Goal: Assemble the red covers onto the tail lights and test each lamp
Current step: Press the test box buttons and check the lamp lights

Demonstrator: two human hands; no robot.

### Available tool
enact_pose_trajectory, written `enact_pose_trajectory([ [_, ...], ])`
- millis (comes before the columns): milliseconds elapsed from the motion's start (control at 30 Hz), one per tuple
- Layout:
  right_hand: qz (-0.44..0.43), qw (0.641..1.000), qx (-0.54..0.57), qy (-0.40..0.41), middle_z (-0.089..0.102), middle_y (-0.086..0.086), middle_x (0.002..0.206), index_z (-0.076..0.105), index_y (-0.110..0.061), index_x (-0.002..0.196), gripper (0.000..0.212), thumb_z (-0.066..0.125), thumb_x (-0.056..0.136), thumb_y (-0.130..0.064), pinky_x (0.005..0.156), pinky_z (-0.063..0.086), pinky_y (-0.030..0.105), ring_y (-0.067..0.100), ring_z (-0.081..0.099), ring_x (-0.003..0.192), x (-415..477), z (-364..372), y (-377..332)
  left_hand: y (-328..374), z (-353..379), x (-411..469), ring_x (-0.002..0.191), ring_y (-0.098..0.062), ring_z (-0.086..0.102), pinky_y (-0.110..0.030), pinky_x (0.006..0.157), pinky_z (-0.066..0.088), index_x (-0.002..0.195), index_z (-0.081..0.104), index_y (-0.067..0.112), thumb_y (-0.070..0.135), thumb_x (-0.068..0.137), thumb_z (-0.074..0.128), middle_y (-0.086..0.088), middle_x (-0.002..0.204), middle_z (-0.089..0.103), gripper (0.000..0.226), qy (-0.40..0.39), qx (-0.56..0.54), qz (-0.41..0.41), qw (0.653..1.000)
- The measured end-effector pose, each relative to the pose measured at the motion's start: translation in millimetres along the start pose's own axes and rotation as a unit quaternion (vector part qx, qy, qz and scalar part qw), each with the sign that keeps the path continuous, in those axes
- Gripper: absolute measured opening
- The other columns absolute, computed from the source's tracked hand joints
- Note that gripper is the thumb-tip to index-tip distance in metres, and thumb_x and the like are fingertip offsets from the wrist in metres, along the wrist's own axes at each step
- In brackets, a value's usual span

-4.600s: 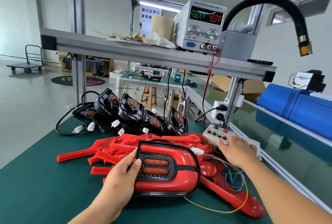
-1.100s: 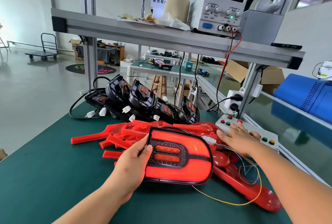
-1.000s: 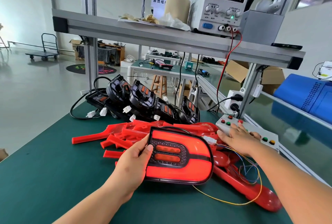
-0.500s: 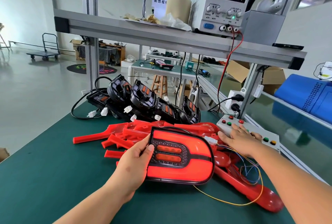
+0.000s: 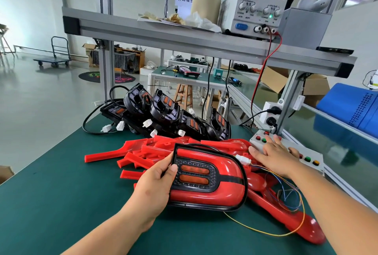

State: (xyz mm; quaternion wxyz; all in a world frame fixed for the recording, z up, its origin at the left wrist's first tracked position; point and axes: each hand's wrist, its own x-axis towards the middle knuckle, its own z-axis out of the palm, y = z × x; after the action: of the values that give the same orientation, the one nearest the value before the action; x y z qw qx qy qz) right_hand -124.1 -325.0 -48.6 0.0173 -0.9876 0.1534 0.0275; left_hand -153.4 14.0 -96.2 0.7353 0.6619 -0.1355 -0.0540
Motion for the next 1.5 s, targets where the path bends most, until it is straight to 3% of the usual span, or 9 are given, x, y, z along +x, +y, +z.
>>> enact_pose_trajectory([
  [133, -0.007, 1.0, 0.0, 0.004, 0.006, -0.007, 0.164, 0.048, -0.023, 0.081, 0.08, 0.002, 0.067, -0.088, 0.114, 0.008, 0.049, 0.011, -0.01, 0.15, 12, -4, -11, 0, 0, 0, 0.122, -0.008, 0.056, -0.039, 0.111, 0.037, 0.125, 0.061, 0.039, 0.022, 0.102, 0.046, 0.017, 0.124, 0.065, 0.033, -0.002, -0.003, -0.005, 1.0],
  [200, -0.005, 1.0, -0.008, -0.004, 0.004, -0.005, 0.165, 0.057, -0.021, 0.11, 0.094, 0.002, 0.071, -0.087, 0.116, 0.006, 0.049, 0.012, -0.012, 0.15, 16, -4, -16, -1, -1, 0, 0.122, -0.009, 0.056, -0.04, 0.112, 0.037, 0.126, 0.061, 0.039, 0.022, 0.102, 0.046, 0.016, 0.124, 0.065, 0.033, -0.002, -0.002, -0.007, 1.0],
  [233, -0.002, 1.0, -0.013, -0.003, 0.003, -0.005, 0.165, 0.051, -0.02, 0.133, 0.106, 0.0, 0.069, -0.088, 0.117, 0.005, 0.049, 0.013, -0.013, 0.15, 18, -5, -17, -2, -1, 0, 0.122, -0.009, 0.056, -0.04, 0.111, 0.037, 0.125, 0.061, 0.039, 0.022, 0.102, 0.046, 0.016, 0.124, 0.065, 0.033, 0.001, 0.001, -0.005, 1.0],
  [267, 0.002, 1.0, -0.018, -0.003, 0.003, -0.005, 0.165, 0.043, -0.019, 0.143, 0.113, -0.002, 0.066, -0.088, 0.117, 0.005, 0.049, 0.013, -0.013, 0.15, 18, -6, -18, -2, -1, 1, 0.122, -0.008, 0.056, -0.04, 0.111, 0.037, 0.124, 0.062, 0.041, 0.022, 0.102, 0.046, 0.017, 0.124, 0.065, 0.033, 0.005, 0.004, -0.003, 1.0],
  [567, 0.008, 0.998, -0.054, -0.017, 0.008, -0.008, 0.164, 0.045, -0.018, 0.139, 0.125, -0.008, 0.054, -0.093, 0.116, 0.005, 0.052, 0.013, -0.008, 0.151, 16, -12, -20, -2, -2, 2, 0.119, -0.006, 0.058, -0.039, 0.109, 0.04, 0.118, 0.064, 0.048, 0.019, 0.102, 0.045, 0.018, 0.121, 0.066, 0.037, 0.011, 0.019, 0.002, 1.0],
  [700, 0.006, 0.998, -0.058, -0.019, 0.007, -0.006, 0.164, 0.028, -0.018, 0.152, 0.139, -0.015, 0.045, -0.096, 0.117, 0.005, 0.052, 0.013, -0.007, 0.151, 20, -12, -20, -3, -1, 2, 0.12, -0.006, 0.057, -0.039, 0.11, 0.038, 0.121, 0.063, 0.042, 0.019, 0.101, 0.047, 0.018, 0.121, 0.066, 0.034, 0.023, 0.016, -0.001, 1.0],
  [833, -0.002, 0.998, -0.059, -0.022, 0.009, -0.005, 0.164, 0.027, -0.017, 0.153, 0.146, -0.019, 0.04, -0.097, 0.118, 0.003, 0.053, 0.015, -0.006, 0.151, 25, -11, -18, -3, -1, 2, 0.121, -0.006, 0.056, -0.038, 0.112, 0.037, 0.126, 0.062, 0.036, 0.02, 0.1, 0.049, 0.018, 0.123, 0.065, 0.033, 0.03, 0.013, -0.004, 0.999],
  [1200, 0.008, 0.998, -0.067, -0.019, 0.01, -0.008, 0.164, 0.033, -0.02, 0.151, 0.14, -0.017, 0.044, -0.096, 0.116, 0.005, 0.051, 0.012, -0.003, 0.151, 21, -13, -20, -2, -1, 1, 0.12, -0.008, 0.057, -0.038, 0.111, 0.038, 0.128, 0.061, 0.033, 0.019, 0.1, 0.049, 0.016, 0.123, 0.065, 0.033, 0.035, 0.011, -0.007, 0.999],
  [1500, 0.008, 0.999, -0.038, -0.01, 0.004, -0.006, 0.165, 0.031, -0.021, 0.151, 0.123, -0.009, 0.057, -0.089, 0.116, 0.004, 0.051, 0.014, -0.006, 0.151, 13, -10, -20, -1, -1, 0, 0.119, -0.007, 0.058, -0.039, 0.109, 0.04, 0.118, 0.063, 0.047, 0.02, 0.102, 0.046, 0.018, 0.12, 0.067, 0.036, 0.016, 0.027, 0.0, 1.0],
])
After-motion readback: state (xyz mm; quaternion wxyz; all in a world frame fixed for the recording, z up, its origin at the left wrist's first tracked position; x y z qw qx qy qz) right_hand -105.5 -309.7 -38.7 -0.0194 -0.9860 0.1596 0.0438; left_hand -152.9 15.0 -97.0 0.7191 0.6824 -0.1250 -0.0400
